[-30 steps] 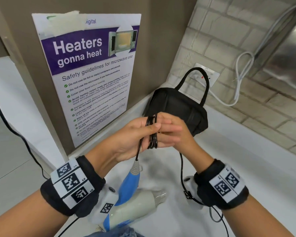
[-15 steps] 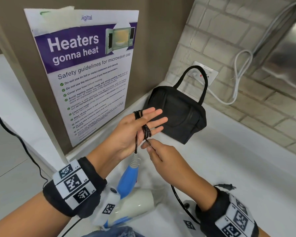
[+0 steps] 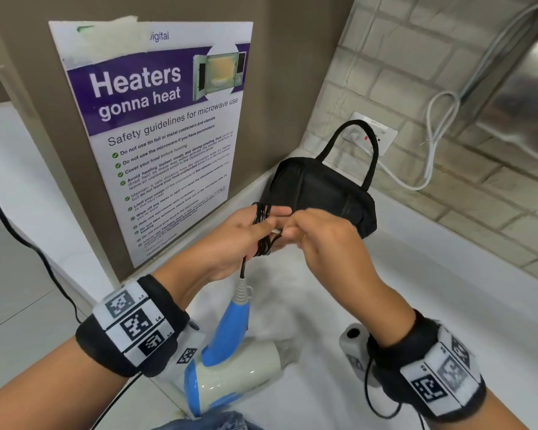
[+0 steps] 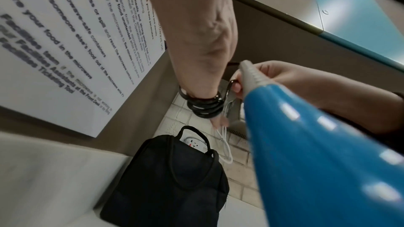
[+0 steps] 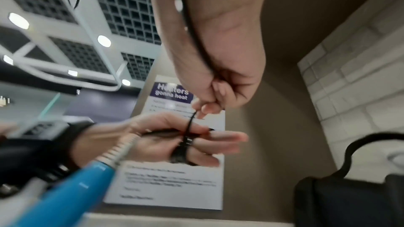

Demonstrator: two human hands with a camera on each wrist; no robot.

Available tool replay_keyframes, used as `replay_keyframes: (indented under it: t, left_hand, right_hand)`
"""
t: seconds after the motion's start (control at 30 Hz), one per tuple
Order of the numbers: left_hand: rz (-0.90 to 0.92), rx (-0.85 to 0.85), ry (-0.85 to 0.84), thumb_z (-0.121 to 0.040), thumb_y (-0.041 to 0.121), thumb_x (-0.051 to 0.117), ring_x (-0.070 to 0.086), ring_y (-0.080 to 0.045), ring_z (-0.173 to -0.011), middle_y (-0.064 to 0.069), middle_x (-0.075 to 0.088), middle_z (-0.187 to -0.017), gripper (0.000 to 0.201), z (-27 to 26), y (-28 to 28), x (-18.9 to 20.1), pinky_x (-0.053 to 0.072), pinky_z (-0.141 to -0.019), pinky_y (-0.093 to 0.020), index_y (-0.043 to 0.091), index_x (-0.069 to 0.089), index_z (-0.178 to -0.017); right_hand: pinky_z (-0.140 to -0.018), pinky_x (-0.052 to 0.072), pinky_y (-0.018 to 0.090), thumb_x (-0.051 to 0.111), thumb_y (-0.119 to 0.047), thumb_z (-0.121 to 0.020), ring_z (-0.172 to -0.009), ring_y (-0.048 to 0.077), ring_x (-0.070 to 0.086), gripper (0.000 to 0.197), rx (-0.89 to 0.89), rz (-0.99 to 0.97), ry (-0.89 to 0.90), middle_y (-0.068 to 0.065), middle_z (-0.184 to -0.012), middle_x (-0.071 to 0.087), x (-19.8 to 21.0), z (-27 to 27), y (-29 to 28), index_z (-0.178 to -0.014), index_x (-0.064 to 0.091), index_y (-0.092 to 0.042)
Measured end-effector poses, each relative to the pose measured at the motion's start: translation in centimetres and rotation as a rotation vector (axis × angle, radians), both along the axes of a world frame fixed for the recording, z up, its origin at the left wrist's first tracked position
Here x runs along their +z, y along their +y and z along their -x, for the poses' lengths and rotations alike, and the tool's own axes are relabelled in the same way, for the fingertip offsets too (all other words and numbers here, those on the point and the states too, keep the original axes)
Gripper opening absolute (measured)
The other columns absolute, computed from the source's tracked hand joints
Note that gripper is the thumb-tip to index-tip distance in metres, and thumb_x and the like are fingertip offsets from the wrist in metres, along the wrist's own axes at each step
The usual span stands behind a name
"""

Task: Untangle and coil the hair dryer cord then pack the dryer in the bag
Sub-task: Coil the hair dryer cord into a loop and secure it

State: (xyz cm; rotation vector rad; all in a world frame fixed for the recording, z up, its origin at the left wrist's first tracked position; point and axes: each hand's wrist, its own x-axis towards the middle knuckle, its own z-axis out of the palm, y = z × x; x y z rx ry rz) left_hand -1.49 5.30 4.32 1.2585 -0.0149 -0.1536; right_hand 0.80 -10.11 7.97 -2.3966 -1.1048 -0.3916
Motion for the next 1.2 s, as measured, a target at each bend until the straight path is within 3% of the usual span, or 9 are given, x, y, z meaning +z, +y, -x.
replay_keyframes:
  t: [0.07,0.17,0.33,0.43,0.67,0.77,0.87,1.0,1.2]
  left_hand:
    - [-0.009,-0.108,-0.014,-0.101,0.009,0.033,0.068,-0.031,-0.101,-0.01,0.07,-0.108,0.028,0.4,0.1,0.3,0.045,-0.102,-0.042,0.009,0.058,-0.113]
    - [-0.015,-0.201,-0.022,-0.099,0.018,0.037,0.072,-0.022,-0.084,-0.007,0.074,-0.1,0.023,0.9,0.4,0.5,0.051,-0.091,-0.036,0.016,0.059,-0.106]
    - [0.139,-0.242,-0.011,-0.096,0.022,0.04,0.065,-0.016,-0.063,-0.012,0.073,-0.089,0.033,1.1,1.3,0.1,0.051,-0.094,-0.048,0.0,0.057,-0.114]
    - [0.181,-0.263,-0.024,-0.097,0.02,0.036,0.055,-0.012,-0.05,-0.005,0.067,-0.07,0.034,1.4,1.0,0.6,0.056,-0.084,-0.042,-0.005,0.055,-0.112]
    - [0.186,-0.224,-0.037,-0.096,0.018,0.043,0.041,-0.006,-0.044,0.002,0.051,-0.057,0.026,1.6,0.7,1.0,0.056,-0.078,-0.037,-0.002,0.058,-0.104]
    - [0.249,-0.209,-0.055,-0.095,0.015,0.043,0.04,-0.004,-0.043,0.005,0.049,-0.055,0.023,1.8,0.8,1.4,0.057,-0.076,-0.035,-0.001,0.057,-0.103]
    - [0.302,-0.155,-0.054,-0.091,0.017,0.041,0.038,-0.001,-0.039,0.007,0.046,-0.054,0.022,2.1,1.2,1.9,0.058,-0.072,-0.032,0.003,0.056,-0.099]
    - [0.324,-0.091,-0.083,-0.092,0.015,0.038,0.042,-0.003,-0.041,0.004,0.05,-0.057,0.023,2.3,1.2,1.8,0.057,-0.074,-0.033,0.002,0.056,-0.1]
    - [0.379,0.068,-0.125,-0.1,0.011,0.031,0.071,-0.015,-0.075,-0.006,0.074,-0.095,0.031,0.9,1.3,0.9,0.055,-0.09,-0.039,0.0,0.056,-0.114]
  right_hand:
    - [-0.048,0.034,0.012,0.046,-0.02,-0.076,-0.059,0.012,0.052,0.021,-0.021,0.045,-0.035,0.001,-0.068,0.059,0.3,-0.9,0.2,-0.076,0.065,-0.012]
    - [-0.047,0.045,0.026,0.046,-0.021,-0.074,-0.064,0.016,0.056,0.018,-0.03,0.103,-0.068,0.001,-0.072,0.056,-0.1,-1.9,0.6,-0.076,0.062,-0.012]
    - [-0.05,0.045,0.024,0.047,-0.018,-0.074,-0.068,0.011,0.056,0.016,-0.023,0.058,-0.049,-0.004,-0.078,0.056,-0.8,-2.8,1.0,-0.082,0.061,-0.016]
    - [-0.05,0.04,0.025,0.051,-0.012,-0.078,-0.068,0.009,0.05,0.011,-0.058,0.085,-0.06,-0.007,-0.078,0.052,-2.0,-3.6,0.9,-0.085,0.058,-0.018]
    - [-0.054,0.041,0.03,0.044,-0.017,-0.09,-0.067,0.015,0.051,0.01,-0.173,0.228,0.059,-0.006,-0.075,0.049,-5.1,-4.9,1.1,-0.083,0.042,-0.023]
    - [-0.065,0.051,0.035,0.047,-0.02,-0.093,-0.076,0.018,0.058,0.006,-0.186,0.271,0.181,-0.004,-0.087,0.059,-7.1,-5.0,1.0,-0.099,0.048,-0.02]
    - [-0.06,0.042,0.03,0.042,-0.013,-0.093,-0.078,0.024,0.057,0.011,-0.148,0.334,0.291,0.003,-0.089,0.058,-9.0,-4.6,-0.1,-0.103,0.045,-0.015]
    - [-0.072,0.046,0.038,0.034,-0.019,-0.1,-0.093,0.033,0.06,0.029,-0.188,0.574,0.347,0.014,-0.107,0.062,-10.3,-4.5,-0.9,-0.126,0.04,-0.008]
    - [-0.062,0.038,0.033,0.041,-0.004,-0.091,-0.075,0.028,0.053,0.031,-0.069,0.715,0.362,0.011,-0.091,0.058,-10.5,-2.6,-0.6,-0.122,0.038,-0.007]
